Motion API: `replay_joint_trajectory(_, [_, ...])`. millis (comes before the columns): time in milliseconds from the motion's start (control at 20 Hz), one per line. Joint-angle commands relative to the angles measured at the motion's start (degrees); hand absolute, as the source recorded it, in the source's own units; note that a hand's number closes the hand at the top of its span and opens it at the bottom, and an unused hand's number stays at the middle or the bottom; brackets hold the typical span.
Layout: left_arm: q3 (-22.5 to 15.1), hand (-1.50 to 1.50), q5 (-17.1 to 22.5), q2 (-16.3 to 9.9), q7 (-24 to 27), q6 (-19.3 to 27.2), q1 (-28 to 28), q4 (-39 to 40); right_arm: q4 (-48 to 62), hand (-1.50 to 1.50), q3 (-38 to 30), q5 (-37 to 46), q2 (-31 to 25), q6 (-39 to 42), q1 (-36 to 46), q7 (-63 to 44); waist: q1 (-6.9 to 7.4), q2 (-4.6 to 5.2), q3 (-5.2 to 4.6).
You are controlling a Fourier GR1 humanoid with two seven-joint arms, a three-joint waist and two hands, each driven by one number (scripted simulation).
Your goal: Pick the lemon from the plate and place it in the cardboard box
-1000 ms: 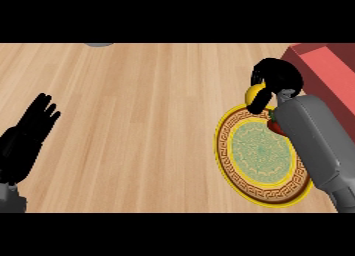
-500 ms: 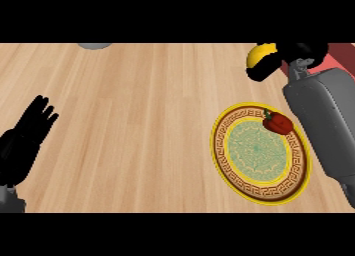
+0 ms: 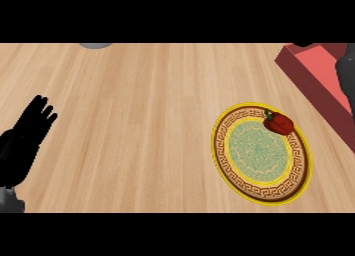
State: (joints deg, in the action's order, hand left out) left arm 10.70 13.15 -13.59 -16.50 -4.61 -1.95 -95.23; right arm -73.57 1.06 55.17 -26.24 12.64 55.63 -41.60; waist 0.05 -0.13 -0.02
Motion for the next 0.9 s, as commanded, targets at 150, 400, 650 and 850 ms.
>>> replay_joint_trajectory(150, [-0.8, 0.0, -1.2, 2.3, 3.0, -0.2, 2.4, 0.3, -0.3, 1.5, -6.3, -1.2, -6.6, 0.0, -4.0, 4.8, -0.22, 0.01, 0.01])
replay_joint_trajectory(400, [1.5, 0.0, 0.6, -0.8, 0.8, -2.1, -3.7, 4.6, 15.7, 1.5, -6.6, 2.1, -7.7, -4.3, 1.6, 11.0, 0.49, 0.39, 0.0])
replay_joint_trajectory(650, [0.4, 0.0, -1.3, 1.2, 1.1, 0.1, -1.8, 1.3, 19.7, 1.5, -8.6, 1.7, -8.7, -11.8, -3.5, 20.3, 0.4, 0.3, 0.02])
replay_joint_trajectory(850, [0.8, 0.0, 0.4, 0.5, -1.1, -1.2, -1.7, 0.2, 31.9, 1.5, -11.1, 2.0, -9.1, -17.9, 0.0, 25.6, 1.13, 0.49, 0.04])
